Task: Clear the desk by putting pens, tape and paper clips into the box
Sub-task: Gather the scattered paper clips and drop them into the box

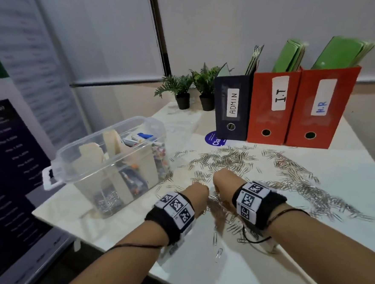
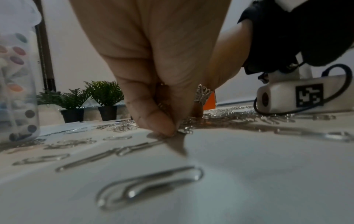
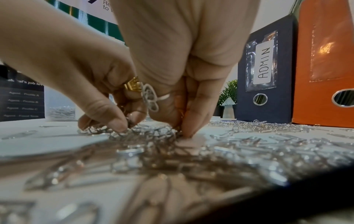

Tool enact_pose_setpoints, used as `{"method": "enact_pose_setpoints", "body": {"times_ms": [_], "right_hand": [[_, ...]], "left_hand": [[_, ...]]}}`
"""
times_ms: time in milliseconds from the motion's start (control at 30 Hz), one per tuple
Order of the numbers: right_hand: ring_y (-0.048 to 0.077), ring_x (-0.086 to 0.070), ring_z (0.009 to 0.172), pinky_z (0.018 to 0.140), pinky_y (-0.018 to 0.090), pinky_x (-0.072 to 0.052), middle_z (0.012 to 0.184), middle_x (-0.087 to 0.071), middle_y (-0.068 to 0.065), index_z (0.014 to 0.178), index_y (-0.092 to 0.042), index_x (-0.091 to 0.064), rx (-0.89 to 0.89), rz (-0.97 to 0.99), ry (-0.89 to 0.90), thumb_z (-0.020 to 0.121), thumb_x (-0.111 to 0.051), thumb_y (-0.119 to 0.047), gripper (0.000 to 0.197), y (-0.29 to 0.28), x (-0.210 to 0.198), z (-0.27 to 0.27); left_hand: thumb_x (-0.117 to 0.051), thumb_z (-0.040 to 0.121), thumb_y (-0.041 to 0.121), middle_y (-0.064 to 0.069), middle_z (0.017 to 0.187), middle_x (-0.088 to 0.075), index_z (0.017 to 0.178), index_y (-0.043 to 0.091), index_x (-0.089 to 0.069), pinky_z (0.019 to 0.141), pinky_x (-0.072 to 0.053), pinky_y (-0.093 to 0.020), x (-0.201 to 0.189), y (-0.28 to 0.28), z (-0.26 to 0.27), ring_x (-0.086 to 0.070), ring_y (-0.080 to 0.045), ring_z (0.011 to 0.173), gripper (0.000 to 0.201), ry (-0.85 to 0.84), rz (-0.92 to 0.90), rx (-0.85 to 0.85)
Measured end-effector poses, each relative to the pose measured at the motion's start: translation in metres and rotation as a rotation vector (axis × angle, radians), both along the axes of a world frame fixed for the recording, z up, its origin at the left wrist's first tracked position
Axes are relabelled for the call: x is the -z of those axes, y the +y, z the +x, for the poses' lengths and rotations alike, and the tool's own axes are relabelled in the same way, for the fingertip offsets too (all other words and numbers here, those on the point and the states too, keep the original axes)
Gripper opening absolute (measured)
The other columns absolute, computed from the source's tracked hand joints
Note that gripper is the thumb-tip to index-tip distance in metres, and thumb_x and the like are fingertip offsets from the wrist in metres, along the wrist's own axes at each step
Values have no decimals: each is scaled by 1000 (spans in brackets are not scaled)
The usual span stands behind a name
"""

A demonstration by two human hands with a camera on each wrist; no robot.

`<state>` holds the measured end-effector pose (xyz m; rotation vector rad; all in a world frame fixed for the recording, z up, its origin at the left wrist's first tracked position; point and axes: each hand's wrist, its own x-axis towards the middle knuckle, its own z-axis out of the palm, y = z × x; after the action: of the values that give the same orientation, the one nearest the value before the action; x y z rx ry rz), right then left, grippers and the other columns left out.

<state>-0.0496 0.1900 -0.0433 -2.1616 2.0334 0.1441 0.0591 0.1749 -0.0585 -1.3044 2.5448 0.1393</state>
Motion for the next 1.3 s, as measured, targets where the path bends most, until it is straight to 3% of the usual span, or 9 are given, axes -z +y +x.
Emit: {"method": "enact_pose_setpoints", "body": {"times_ms": [133,233,300,400,600,800,1000,1167,1300], "right_hand": [[27,-59,83,73,27,-48,84,-61,14,99,3,-66,-12,-8,-21,87,-58,-3,15,1,-3,-1],[21,-58,76,71,23,-50,85,-60,10,87,2,-65,8,-15,-40,87,-58,-1,7,2,-3,-6],[23,-63,96,85,26,-53,105,-64,12,102,2,-67,15,-42,-65,86,-60,-2,18,1,-3,-10],[23,-62,106,91,27,-52,115,-64,12,111,0,-65,22,-59,-99,86,-59,-2,26,1,-3,-10],[23,-64,101,84,26,-54,110,-66,13,102,2,-69,32,-87,-215,86,-58,-1,20,-1,-7,-7],[23,-66,96,86,31,-55,101,-71,12,96,-2,-73,-63,-202,-289,82,-64,-2,17,-14,-42,11],[24,-64,100,88,26,-50,105,-71,10,102,-4,-73,-213,-339,-314,83,-68,-12,21,-28,-97,53],[19,-66,91,81,22,-48,99,-73,10,98,-5,-74,-319,-427,-450,79,-71,-13,21,-37,-136,110],[16,-68,81,78,20,-50,93,-74,10,95,-6,-75,-386,-443,-510,78,-69,-10,18,-49,-154,161]], "left_hand": [[-44,91,5,-7,65,-48,62,5,-51,78,-46,-29,-4,-1,0,-55,-27,82,30,61,-8,-34],[-45,90,3,-14,92,-71,89,-3,-71,75,-45,-19,-9,-3,7,-65,-16,86,26,205,15,-41],[-49,90,3,-13,98,-73,98,0,-71,63,-45,-8,-15,-4,15,-61,5,58,24,304,4,-43],[-55,89,6,-12,87,-72,95,1,-70,52,-43,-3,-30,-8,33,-50,12,37,16,500,-3,-150],[-61,85,1,0,69,-64,81,8,-69,65,-51,-13,-90,-10,95,-59,-4,58,12,701,-200,-280],[-62,83,1,4,53,-64,77,4,-70,56,-42,-4,-133,-26,169,-55,9,44,10,825,-506,-494],[-59,82,4,-17,83,-72,81,1,-72,80,-50,-31,-122,-49,214,-65,-31,86,14,610,-604,-717],[-65,83,8,-9,105,-71,100,9,-74,94,-48,-31,-113,-52,232,-63,-27,101,20,438,-495,-654],[-55,85,-1,-10,113,-68,120,7,-63,103,-41,-28,-109,-49,246,-61,-25,109,37,573,-461,-671]]}}
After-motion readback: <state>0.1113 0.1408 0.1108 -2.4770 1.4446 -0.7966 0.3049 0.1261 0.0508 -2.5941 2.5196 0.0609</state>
